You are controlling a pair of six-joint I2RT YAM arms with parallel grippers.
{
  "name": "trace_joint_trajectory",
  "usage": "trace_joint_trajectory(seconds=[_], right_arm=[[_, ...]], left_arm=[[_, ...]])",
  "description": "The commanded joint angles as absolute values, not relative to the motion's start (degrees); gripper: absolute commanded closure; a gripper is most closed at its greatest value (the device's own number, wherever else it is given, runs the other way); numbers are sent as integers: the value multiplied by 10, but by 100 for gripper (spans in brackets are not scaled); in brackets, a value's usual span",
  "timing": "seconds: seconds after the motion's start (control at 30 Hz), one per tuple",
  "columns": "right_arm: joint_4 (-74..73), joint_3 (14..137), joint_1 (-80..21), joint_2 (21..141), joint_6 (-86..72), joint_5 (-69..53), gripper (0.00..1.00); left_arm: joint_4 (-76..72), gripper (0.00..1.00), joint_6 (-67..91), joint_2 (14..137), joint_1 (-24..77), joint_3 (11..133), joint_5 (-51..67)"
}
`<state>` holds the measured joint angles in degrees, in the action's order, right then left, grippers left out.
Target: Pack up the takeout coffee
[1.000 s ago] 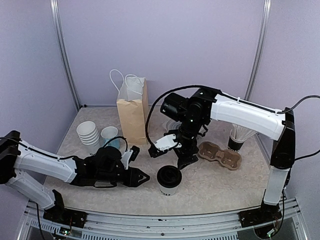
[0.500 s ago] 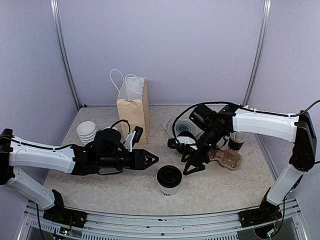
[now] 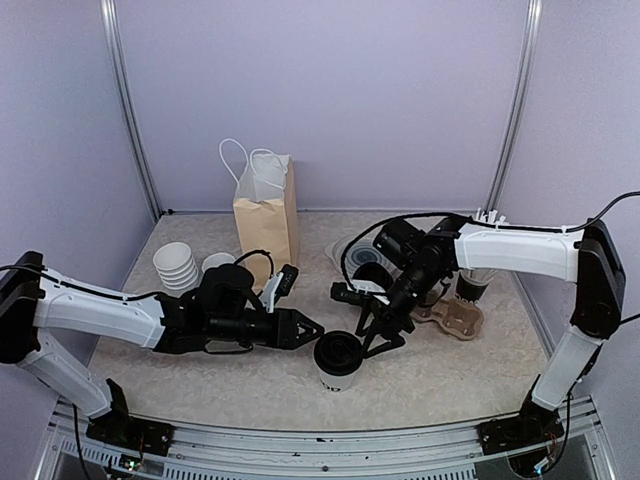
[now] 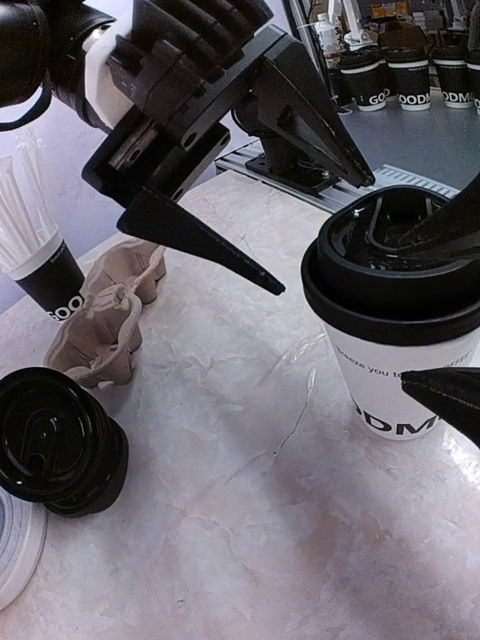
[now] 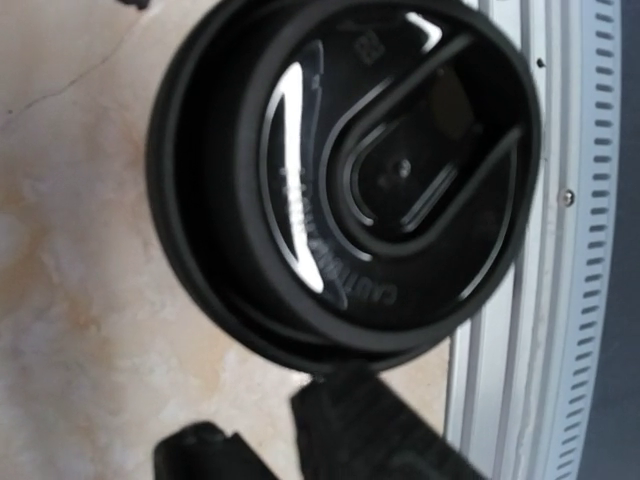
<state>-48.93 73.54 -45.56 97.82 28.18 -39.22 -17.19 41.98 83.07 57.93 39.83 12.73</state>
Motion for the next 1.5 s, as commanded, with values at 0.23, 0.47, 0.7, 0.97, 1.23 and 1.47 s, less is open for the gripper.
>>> trace_joint_trajectory(seconds=[0.23,0.47,0.7,0.97,1.23,1.47], right_arm=[[-489,749,-453,1003,277,-404,31],[-487,759,-452,1022,273,-396,37],[-475,756,-453,1046,258,-365,44],[-454,747,-451,1084,229,-317,49],[-456,752,-451,1091,224,-326,51],[-467,759,-451,1051,245,-367,50]], left_arm=[[-190,63,396,870,579,415,161],[-184,70,406,892,570,411,172],[-148,79,407,928,570,411,175],[-70,82,426,980,563,415,171],[-33,84,424,998,565,419,166],[-34,82,389,947,587,455,138]])
